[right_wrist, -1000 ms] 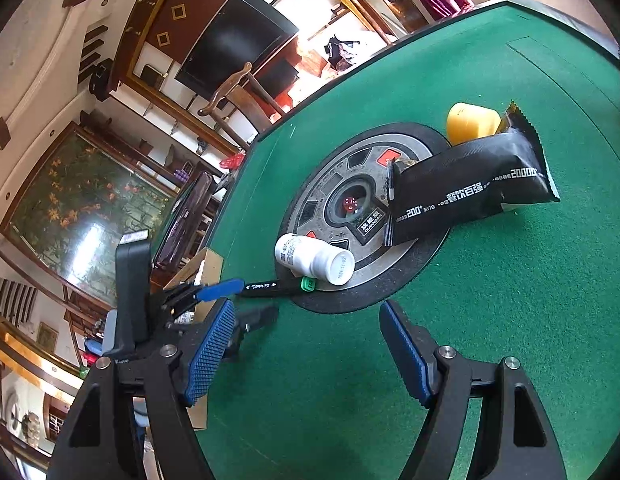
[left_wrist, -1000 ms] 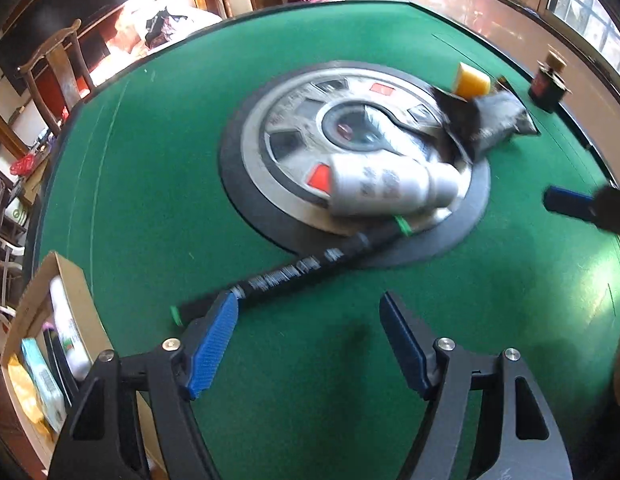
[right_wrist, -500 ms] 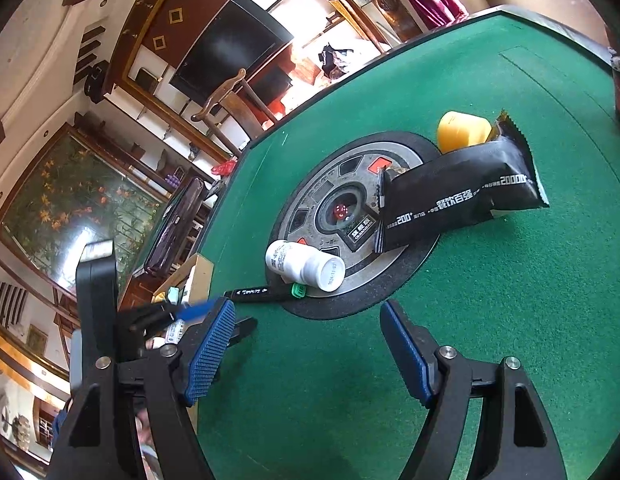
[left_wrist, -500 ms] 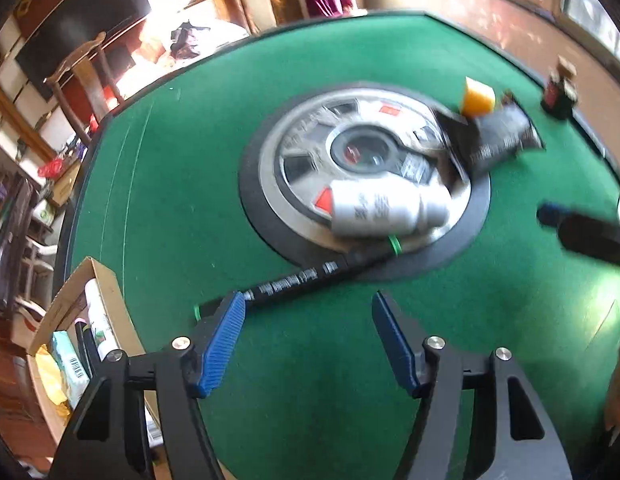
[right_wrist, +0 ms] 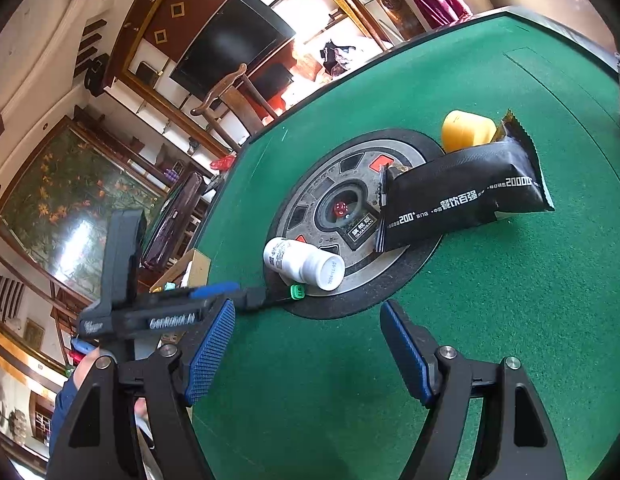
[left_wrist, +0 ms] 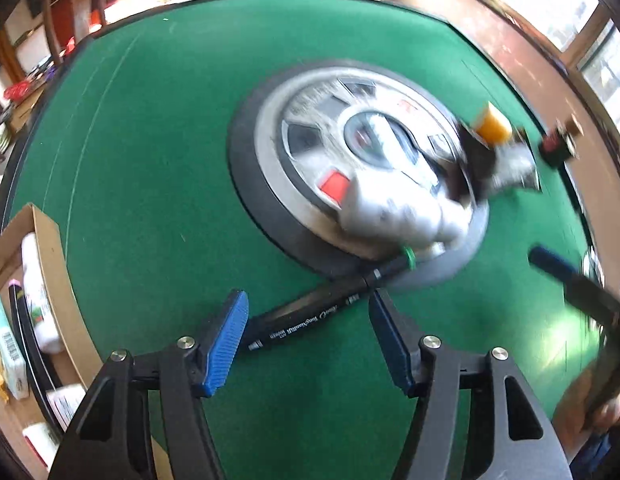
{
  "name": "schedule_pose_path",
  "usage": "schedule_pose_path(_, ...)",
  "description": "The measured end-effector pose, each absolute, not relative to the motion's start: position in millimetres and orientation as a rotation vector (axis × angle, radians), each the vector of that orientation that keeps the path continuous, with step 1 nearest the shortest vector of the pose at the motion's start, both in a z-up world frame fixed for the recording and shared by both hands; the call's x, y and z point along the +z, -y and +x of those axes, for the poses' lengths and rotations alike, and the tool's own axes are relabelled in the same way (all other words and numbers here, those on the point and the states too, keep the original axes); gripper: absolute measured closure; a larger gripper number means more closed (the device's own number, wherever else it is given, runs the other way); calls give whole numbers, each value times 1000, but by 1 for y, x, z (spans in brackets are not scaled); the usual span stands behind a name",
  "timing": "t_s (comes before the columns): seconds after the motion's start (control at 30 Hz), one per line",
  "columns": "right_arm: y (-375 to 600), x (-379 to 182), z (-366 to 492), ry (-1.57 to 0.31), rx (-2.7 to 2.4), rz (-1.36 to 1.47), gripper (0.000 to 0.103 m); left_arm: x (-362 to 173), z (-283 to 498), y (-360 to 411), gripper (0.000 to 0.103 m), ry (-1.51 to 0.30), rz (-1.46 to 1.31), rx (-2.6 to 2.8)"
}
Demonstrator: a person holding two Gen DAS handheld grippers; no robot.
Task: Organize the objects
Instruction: 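Grasp the green-capped black marker with the left tool while the right grasps the white bottle, then carry the marker and white bottle over the cardboard tray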
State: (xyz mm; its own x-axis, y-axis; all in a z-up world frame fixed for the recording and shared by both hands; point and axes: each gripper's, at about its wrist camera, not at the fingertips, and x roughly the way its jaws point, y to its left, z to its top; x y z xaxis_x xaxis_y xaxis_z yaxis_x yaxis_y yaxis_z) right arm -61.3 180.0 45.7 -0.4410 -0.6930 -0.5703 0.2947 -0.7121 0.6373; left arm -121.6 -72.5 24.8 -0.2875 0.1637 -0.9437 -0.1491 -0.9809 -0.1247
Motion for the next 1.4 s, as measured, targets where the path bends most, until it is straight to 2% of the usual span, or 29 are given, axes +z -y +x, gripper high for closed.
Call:
schedule_pose_path(0.2, -179, 46, -61, 613, -2168, 1145, 23, 19, -90, 40, 42, -221, -1728, 2367)
schedule_pose_path(0.23, -179, 46, -61, 611, -2170, 1144, 23, 20, -90, 38, 51, -212, -1718, 2375)
schedule_pose_path(0.27, -179, 46, -61, 608, -2176, 1144, 23, 22, -88, 36, 75, -217, -1703, 2388)
schedule_pose_path(0.3, -180, 45, -61, 608, -2180, 1143, 23, 24, -86, 33, 84, -224, -1690, 2399)
schedule_pose_path(0.33, -180, 45, -61, 609, -2183, 1142, 23, 24, -83, 29, 88, -240, -1691, 2415)
schedule_pose_path(0.43, -182, 45, -62, 600, -2197, 1135, 23, 24, -66, 26, 89, -200, -1657, 2490)
schedule_pose_path(0.53, -178, 49, -61, 543, -2205, 1122, 23, 28, -30, 43, 89, -16, -1627, 2539)
schedule_pose_path(0.6, -163, 54, -63, 411, -2213, 1124, 23, 20, -12, 46, 89, 77, -1605, 2568)
schedule_pose_path(0.77, -107, 71, -77, -62, -2277, 1059, 25, 18, 15, 41, 89, 53, -1557, 2660)
schedule_pose_path(0.87, -76, 65, -97, -242, -2207, 1087, 34, 18, 18, 42, 89, 81, -1532, 2681)
schedule_pose_path(0.97, -56, 53, -111, -377, -2204, 1102, 55, 18, 19, 43, 89, 58, -1511, 2696)
schedule_pose_path(1.1, -48, 33, -122, -429, -2208, 1153, 62, 15, 16, 42, 89, 57, -1502, 2706)
schedule_pose_path(1.17, -53, 31, -120, -392, -2220, 1150, 66, 15, 18, 41, 88, 44, -1496, 2707)
schedule_pose_path(1.33, -79, 31, -97, -251, -2269, 1170, 66, 14, 17, 34, 88, -19, -1497, 2730)
schedule_pose_path(1.4, -92, 34, -80, -196, -2289, 1172, 66, 14, 17, 35, 87, 10, -1495, 2737)
